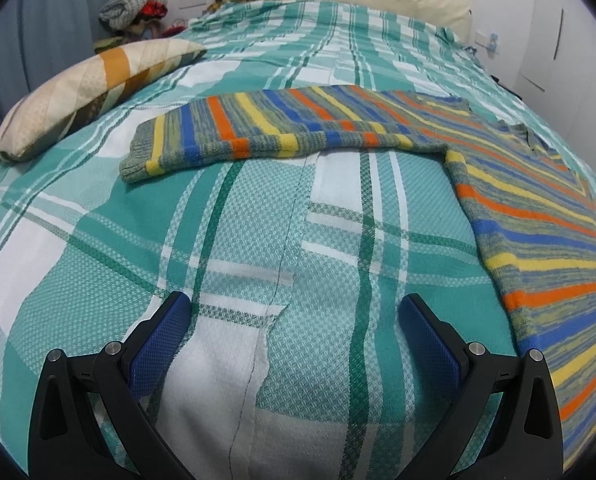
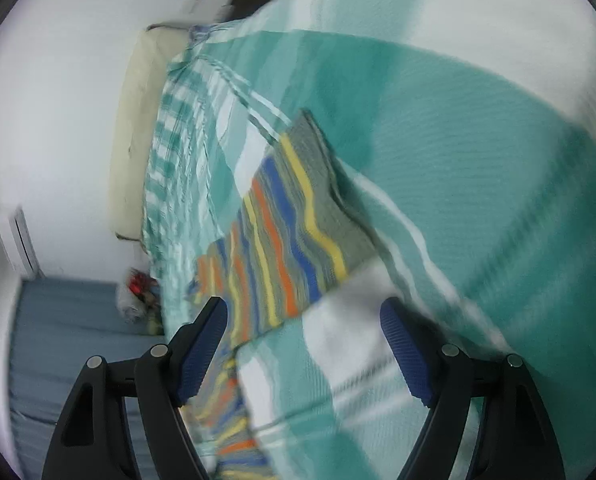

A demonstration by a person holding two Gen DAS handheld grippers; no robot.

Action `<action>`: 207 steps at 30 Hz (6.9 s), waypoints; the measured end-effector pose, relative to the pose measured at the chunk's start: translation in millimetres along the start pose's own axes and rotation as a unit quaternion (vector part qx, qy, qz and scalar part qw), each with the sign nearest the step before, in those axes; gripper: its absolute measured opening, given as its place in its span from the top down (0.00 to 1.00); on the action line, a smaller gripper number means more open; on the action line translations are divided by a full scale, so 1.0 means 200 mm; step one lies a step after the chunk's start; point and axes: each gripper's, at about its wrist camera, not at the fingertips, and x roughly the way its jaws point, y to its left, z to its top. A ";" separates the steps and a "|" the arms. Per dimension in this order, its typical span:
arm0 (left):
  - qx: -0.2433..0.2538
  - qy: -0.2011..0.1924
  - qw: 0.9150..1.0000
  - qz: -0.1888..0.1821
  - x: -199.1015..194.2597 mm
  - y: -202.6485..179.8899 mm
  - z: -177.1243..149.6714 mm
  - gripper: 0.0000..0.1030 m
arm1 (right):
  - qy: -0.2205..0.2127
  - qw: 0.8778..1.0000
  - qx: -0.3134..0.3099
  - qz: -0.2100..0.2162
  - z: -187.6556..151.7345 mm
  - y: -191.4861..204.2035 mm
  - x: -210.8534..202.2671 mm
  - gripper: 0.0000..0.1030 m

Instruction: Fold small clothes

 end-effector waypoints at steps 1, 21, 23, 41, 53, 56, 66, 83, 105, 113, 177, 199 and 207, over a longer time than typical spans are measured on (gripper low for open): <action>-0.001 0.000 1.000 -0.001 0.00 0.00 0.00 0.00 | -0.019 1.000 -0.014 -0.010 0.03 0.01 0.00 0.25; -0.002 -0.005 1.000 -0.003 -0.02 0.00 -0.02 0.00 | 0.012 0.968 -0.244 0.057 -0.03 0.86 0.02 0.97; -0.002 -0.005 1.000 -0.003 -0.02 0.00 -0.02 0.00 | 0.043 0.956 -0.278 0.080 -0.17 1.12 0.11 0.97; 0.001 -0.004 1.000 0.001 -0.03 -0.01 -0.02 0.00 | 0.210 0.933 -0.292 0.007 -0.79 1.37 1.05 0.62; 0.001 -0.005 1.000 0.001 -0.03 -0.01 -0.02 0.00 | 0.170 0.903 -0.363 -0.154 -0.76 1.06 0.88 0.90; 0.001 -0.005 1.000 0.001 -0.03 -0.01 -0.02 0.00 | 0.181 0.883 -0.389 -0.191 -0.84 1.05 0.98 0.82; 0.001 -0.005 1.000 0.001 -0.03 -0.02 -0.02 0.00 | 0.221 0.782 -0.559 -0.165 -1.25 1.66 1.36 0.64; 0.004 -0.004 1.000 0.005 -0.03 -0.02 -0.02 0.00 | 0.165 0.868 -0.446 -0.144 -1.13 1.67 1.57 0.96; 0.005 -0.004 1.000 0.006 -0.04 -0.02 -0.01 0.00 | 0.145 0.821 -0.485 -0.264 -0.83 1.29 1.13 0.96; 0.005 -0.004 1.000 0.006 -0.04 -0.02 -0.01 0.00 | 0.143 0.838 -0.437 -0.295 -0.81 1.10 1.08 0.88; -0.103 0.055 0.981 -0.158 -0.13 0.26 0.99 0.20 | -0.077 0.883 -0.350 -0.305 -0.96 0.17 0.08 0.00; -0.212 0.032 0.960 -0.180 -0.03 0.41 0.86 0.96 | -0.087 0.875 -0.357 -0.314 -0.97 0.18 0.08 0.00; -0.003 0.029 0.971 -0.236 -0.11 -0.60 1.19 0.96 | -0.087 0.875 -0.357 -0.314 -0.97 0.17 0.08 0.00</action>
